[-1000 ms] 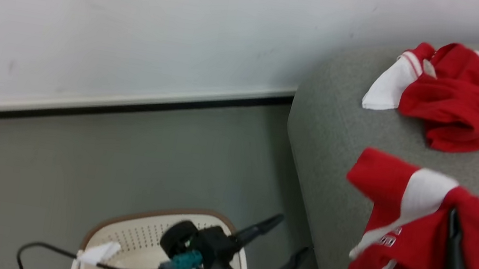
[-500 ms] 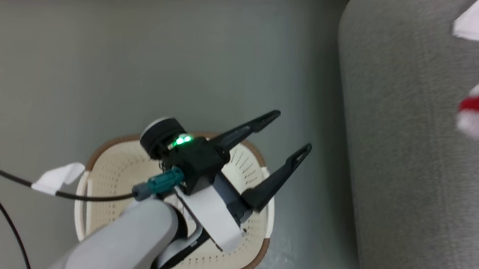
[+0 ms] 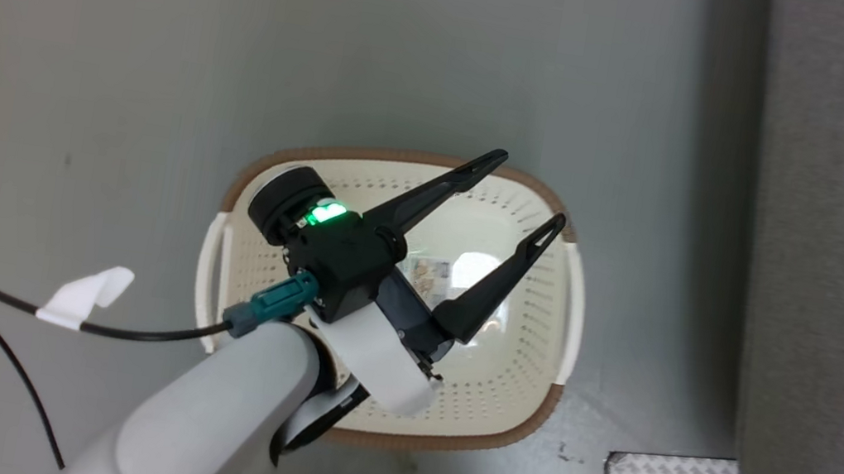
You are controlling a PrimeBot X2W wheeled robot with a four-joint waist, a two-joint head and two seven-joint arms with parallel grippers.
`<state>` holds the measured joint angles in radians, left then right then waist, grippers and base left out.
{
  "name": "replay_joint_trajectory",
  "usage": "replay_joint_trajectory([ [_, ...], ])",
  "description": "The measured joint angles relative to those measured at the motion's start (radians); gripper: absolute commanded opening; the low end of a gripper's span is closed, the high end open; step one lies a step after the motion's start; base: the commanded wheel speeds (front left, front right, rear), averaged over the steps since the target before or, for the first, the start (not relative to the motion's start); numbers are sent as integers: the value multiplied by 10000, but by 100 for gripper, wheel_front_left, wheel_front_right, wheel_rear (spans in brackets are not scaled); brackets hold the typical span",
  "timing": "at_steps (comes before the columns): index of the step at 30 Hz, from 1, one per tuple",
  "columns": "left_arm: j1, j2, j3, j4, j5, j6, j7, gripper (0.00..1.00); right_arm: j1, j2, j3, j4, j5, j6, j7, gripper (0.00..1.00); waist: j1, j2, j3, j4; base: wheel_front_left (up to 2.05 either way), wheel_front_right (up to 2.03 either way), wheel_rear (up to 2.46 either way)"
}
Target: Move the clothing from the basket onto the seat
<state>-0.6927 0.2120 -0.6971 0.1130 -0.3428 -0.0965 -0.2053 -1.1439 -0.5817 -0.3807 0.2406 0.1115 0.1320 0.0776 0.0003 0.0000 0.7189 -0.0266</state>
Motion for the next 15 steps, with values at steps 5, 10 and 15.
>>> replay_joint_trajectory([
  [5, -120, 29, 65, -69, 0, 25, -61, 100, 24, 288, -1066, 1093, -581, 0, 58, 0, -1, 0, 408, 337, 0, 0, 0],
  [10, -202, 75, 104, -92, 0, 155, -61, 100, 908, 1402, -1772, 2190, -986, 0, -251, 0, -1, 0, 565, 378, 0, 0, 0],
  [15, -9, 138, 115, 54, -36, 261, -75, 100, 1503, 1965, -1927, 2679, -1231, 0, -579, 49, -2, 0, 265, 259, 0, 0, 0],
])
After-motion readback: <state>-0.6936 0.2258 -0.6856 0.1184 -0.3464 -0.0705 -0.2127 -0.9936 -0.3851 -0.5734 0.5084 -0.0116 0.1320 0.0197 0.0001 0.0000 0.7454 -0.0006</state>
